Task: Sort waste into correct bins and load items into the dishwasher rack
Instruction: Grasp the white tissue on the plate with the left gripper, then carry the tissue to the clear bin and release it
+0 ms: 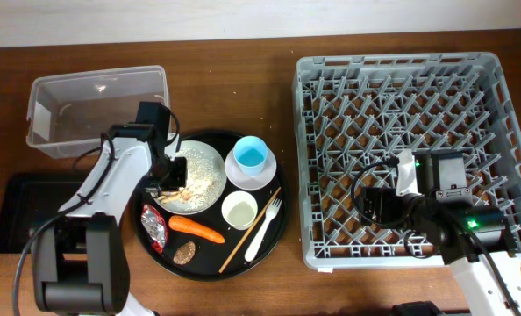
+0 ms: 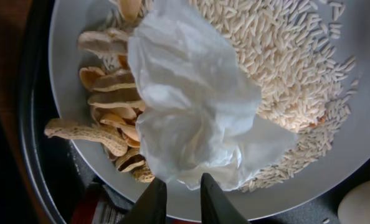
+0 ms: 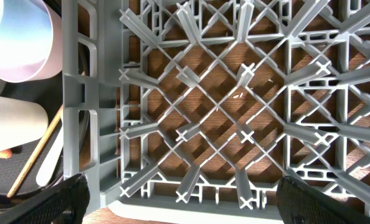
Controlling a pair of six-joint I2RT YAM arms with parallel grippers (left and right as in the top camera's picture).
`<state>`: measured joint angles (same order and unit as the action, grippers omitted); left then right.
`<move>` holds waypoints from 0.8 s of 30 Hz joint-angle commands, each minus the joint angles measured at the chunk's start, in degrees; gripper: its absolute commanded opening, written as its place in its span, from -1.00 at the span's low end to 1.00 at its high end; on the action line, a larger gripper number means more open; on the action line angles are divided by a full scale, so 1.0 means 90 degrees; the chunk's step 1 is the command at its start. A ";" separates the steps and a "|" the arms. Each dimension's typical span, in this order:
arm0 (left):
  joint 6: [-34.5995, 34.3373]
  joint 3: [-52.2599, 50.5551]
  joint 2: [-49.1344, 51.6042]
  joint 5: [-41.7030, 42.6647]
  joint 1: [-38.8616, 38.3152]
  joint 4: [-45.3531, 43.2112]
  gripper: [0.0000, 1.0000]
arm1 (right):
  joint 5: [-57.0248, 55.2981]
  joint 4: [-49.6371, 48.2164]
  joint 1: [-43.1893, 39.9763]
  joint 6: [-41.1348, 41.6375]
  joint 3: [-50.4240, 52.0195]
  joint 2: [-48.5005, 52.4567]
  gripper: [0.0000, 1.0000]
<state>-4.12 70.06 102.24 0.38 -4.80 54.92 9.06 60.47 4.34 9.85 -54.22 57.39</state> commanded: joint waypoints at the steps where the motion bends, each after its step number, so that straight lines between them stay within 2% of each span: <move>1: 0.0032 0.0306 0.0056 -0.0151 0.0039 0.0053 -0.58 | -0.0085 0.0000 0.0010 -0.0063 -0.0134 0.0000 0.97; 7: 0.0029 0.0306 0.0058 -0.0211 0.0053 0.0109 -0.53 | -0.0085 -0.0024 0.0010 -0.0063 -0.0134 0.0000 0.97; 9: 0.0027 0.0304 0.0090 -0.0206 0.0053 0.0092 -0.36 | -0.0083 -0.0024 0.0010 -0.0063 -0.0134 0.0000 0.97; 11: 0.0029 0.0304 0.0226 -0.0165 0.0051 0.0039 -0.36 | -0.0083 -0.0024 0.0010 -0.0063 -0.0134 0.0000 0.97; 13: 0.0029 0.0304 0.0313 -0.0165 0.0051 0.0010 -0.78 | -0.0083 -0.0019 0.0010 -0.0063 -0.0134 0.0000 0.97; 15: 0.0029 0.0308 0.0306 -0.0170 0.0051 -0.0022 -0.96 | -0.0083 -0.0022 0.0010 -0.0063 -0.0134 0.0000 0.97; 19: 0.0029 0.0619 0.0216 -0.0170 0.0053 0.0318 -0.99 | -0.0085 -0.0024 0.0010 -0.0063 -0.0134 0.0000 0.97; 24: 0.0032 0.2055 -0.0260 -0.0192 0.0053 0.1144 -1.00 | -0.0231 -0.0022 0.0010 -0.0063 -0.0134 0.0000 0.97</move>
<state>-4.12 82.46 103.85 -0.93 -4.69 64.64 8.38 60.25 4.34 9.82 -54.22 57.39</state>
